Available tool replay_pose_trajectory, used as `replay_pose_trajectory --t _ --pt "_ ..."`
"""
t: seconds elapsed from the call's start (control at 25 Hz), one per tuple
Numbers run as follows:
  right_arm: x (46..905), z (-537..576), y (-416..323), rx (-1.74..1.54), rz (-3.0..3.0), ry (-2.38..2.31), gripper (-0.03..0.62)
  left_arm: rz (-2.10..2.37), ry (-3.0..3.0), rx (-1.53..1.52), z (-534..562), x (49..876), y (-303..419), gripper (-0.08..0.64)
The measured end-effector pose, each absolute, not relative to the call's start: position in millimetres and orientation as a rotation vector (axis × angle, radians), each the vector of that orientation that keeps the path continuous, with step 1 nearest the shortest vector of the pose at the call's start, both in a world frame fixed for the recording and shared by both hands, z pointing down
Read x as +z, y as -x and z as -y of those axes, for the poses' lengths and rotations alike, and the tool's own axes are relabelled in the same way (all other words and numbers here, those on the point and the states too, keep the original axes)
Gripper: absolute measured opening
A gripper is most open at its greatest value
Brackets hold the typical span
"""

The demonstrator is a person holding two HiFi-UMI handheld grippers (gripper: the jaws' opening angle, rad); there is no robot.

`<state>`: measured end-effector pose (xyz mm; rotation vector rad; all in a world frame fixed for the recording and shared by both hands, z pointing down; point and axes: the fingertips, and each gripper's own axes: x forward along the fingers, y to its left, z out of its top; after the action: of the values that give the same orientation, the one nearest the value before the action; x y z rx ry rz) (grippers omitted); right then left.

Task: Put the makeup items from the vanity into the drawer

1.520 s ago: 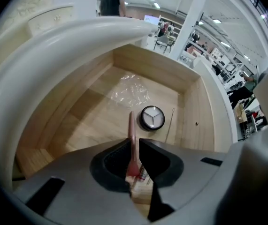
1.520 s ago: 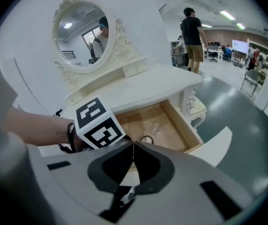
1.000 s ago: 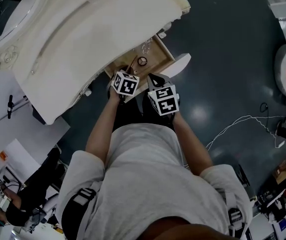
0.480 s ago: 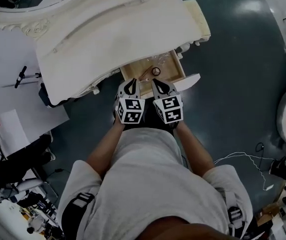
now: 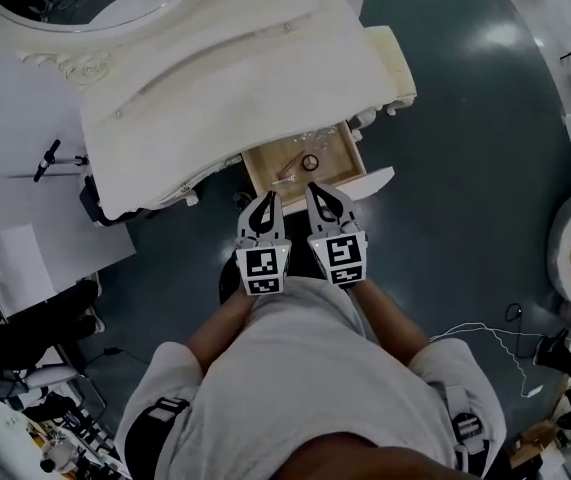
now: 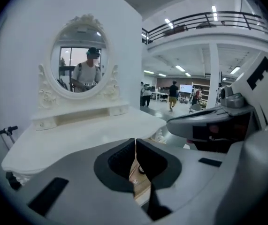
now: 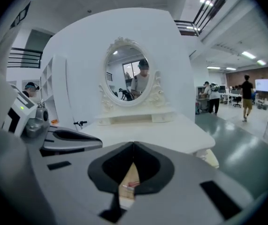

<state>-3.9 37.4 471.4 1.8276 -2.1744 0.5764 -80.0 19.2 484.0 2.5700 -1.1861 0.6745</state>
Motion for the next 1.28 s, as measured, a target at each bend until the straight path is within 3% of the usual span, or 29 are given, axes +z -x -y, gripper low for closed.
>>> replay_pose_trajectory --t 1.28 --pt "405 -101 63 0.383 1.964 -2.151 0.015 0.941 -2.814 0.489 -64 415 125 0.015"
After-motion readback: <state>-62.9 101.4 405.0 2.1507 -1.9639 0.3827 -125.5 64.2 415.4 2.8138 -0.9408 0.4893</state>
